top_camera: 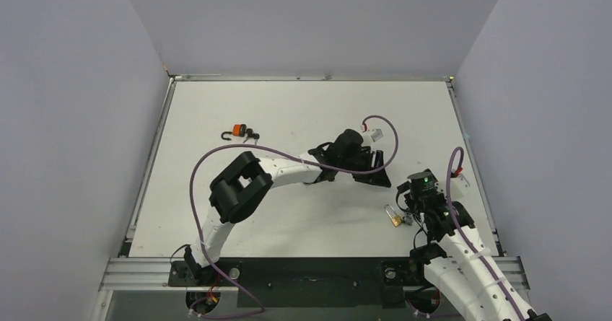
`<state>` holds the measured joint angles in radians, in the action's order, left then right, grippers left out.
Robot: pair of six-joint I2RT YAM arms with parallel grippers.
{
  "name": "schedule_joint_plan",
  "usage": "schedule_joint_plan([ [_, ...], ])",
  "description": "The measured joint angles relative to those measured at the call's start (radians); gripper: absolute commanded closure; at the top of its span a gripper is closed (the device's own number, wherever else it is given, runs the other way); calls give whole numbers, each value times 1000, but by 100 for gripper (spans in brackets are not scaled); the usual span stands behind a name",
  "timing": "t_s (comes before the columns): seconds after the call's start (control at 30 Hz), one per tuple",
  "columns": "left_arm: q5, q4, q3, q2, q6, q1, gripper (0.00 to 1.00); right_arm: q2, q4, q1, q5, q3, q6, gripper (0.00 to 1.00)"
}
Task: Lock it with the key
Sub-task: Place the lock at the center of the board, then move the lock to the center of the board.
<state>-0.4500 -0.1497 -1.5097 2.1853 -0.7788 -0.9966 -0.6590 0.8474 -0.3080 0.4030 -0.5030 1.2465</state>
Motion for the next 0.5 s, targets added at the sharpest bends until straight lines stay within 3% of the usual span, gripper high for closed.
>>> schedule_joint_plan([
  [0.13,46,68,17,-139,33,55,51,-36,-16,-5,-13,-90,-70,30],
  [0.23,108,132,78,-301,50,123,51,-153,-74,-58,-16,-191,-141,28],
  [0.5,295,381,201,-732,80,454,50,-630,-414,-288,-97,-513,-413,29],
])
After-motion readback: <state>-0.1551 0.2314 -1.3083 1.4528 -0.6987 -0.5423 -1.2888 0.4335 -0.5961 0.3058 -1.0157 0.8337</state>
